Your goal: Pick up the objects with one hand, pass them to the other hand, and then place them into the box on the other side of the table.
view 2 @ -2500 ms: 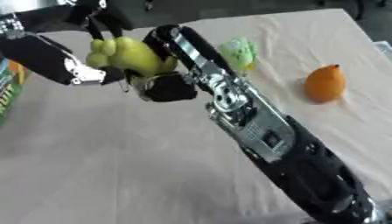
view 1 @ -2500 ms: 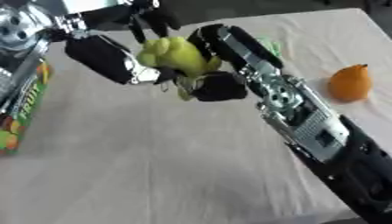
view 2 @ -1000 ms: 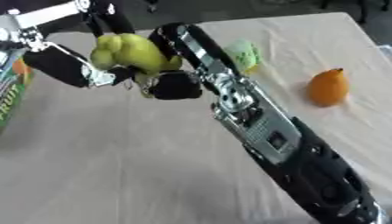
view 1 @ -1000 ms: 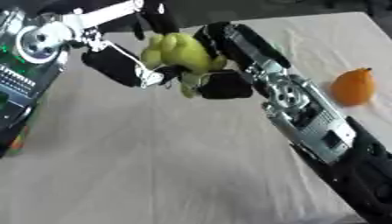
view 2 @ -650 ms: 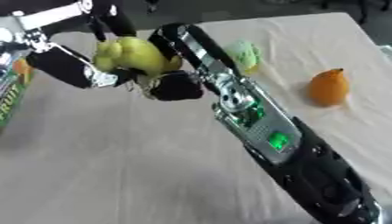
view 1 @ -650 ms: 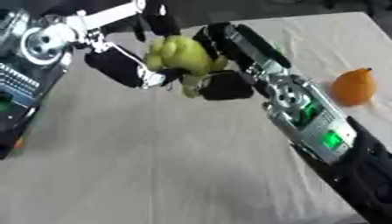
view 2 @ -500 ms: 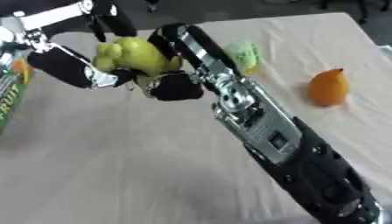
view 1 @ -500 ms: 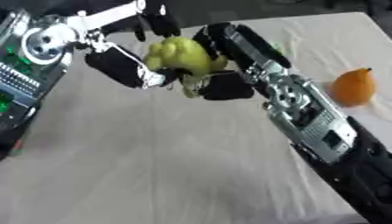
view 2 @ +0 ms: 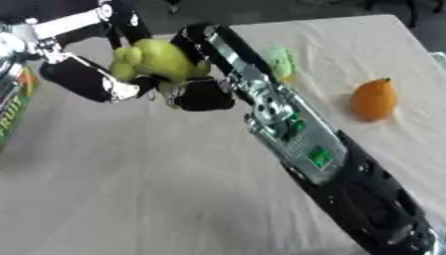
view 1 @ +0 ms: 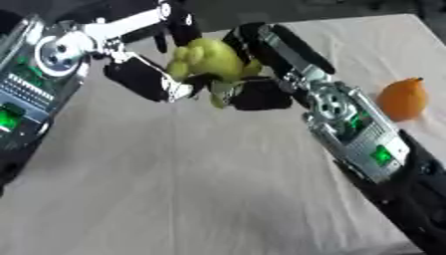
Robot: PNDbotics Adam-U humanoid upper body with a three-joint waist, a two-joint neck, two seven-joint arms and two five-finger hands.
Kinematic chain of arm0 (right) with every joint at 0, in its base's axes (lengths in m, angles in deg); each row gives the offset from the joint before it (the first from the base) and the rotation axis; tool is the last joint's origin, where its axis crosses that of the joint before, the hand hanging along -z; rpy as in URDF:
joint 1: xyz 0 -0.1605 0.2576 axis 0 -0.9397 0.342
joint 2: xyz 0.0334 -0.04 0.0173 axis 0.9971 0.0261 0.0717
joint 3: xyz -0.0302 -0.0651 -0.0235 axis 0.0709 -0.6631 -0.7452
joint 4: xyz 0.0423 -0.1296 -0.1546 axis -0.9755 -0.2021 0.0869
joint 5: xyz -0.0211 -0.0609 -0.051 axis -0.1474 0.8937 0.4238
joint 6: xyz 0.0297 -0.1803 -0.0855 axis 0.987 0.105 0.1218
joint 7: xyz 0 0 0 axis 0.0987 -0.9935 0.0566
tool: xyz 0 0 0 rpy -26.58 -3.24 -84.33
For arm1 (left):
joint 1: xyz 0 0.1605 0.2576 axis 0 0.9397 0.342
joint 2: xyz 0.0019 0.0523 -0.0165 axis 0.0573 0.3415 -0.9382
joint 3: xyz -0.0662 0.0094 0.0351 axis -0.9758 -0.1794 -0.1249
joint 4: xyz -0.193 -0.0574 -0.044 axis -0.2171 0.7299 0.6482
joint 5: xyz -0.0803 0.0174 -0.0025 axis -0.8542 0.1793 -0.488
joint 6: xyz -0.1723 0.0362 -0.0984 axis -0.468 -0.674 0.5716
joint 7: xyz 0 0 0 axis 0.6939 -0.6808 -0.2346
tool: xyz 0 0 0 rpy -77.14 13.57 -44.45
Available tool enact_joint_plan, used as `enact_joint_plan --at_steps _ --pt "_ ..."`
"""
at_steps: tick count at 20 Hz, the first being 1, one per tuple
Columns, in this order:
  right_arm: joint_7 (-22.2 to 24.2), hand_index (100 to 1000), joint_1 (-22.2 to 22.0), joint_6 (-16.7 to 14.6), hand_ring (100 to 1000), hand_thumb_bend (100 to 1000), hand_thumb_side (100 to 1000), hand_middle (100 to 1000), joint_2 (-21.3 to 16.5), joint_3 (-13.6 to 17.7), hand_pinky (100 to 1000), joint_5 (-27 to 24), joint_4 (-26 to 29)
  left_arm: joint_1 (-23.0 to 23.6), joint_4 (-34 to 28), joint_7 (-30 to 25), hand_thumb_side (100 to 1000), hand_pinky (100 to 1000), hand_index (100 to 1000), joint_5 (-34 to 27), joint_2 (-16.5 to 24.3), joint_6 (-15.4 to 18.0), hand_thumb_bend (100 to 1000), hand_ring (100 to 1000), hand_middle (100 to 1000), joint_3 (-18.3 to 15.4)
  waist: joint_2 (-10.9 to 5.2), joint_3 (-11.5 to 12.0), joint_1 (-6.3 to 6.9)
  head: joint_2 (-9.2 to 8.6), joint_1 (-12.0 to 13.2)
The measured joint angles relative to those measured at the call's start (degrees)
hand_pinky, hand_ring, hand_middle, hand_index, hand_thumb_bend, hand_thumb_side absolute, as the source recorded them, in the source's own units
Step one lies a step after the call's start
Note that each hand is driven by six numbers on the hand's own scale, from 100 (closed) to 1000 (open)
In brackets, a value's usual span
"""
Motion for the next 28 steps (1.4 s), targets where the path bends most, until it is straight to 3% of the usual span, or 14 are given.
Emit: enact_joint_plan --at_steps 7,19,21,25,26,28 --pt "0.2 543 0.0 -0.2 478 246 100 362 0.0 0.3 657 0.0 0.0 0.1 0.5 2.2 226 547 533 -0.9 -0.2 -0.5 101 588 463 0.0 0.00 -0.1 0.00 0.00 0.0" --pt "0.7 545 0.1 0.1 478 236 100 364 -0.4 0.4 658 -0.4 0.0 0.6 0.6 6.1 185 492 476 -4.4 -0.2 -1.7 100 551 418 0.4 0.00 0.0 -0.03 0.00 -0.1" --pt "0.8 547 0.1 0.1 480 251 100 366 -0.4 0.4 658 -0.4 0.0 0.8 0.6 6.5 179 483 466 -5.7 -0.2 -2.2 100 546 411 0.4 0.00 0.0 -0.04 0.00 -0.2" --pt "1.0 607 0.1 0.2 503 367 100 420 -0.5 0.4 673 -0.5 0.0 1.1 0.5 7.4 168 464 440 -8.4 -0.1 -3.1 100 530 390 0.3 0.00 0.0 -0.05 0.00 -0.2" --pt "1.0 628 0.1 0.2 513 431 100 440 -0.5 0.4 679 -0.7 0.0 1.1 0.5 7.6 159 463 439 -9.0 -0.1 -3.2 100 529 389 0.3 0.00 0.0 -0.05 0.00 -0.2" --pt "1.0 661 0.1 0.2 534 454 100 468 -0.5 0.4 690 -1.0 0.0 1.1 0.4 7.7 154 460 435 -10.0 0.1 -3.3 102 527 386 0.3 0.00 0.0 -0.07 0.00 -0.2"
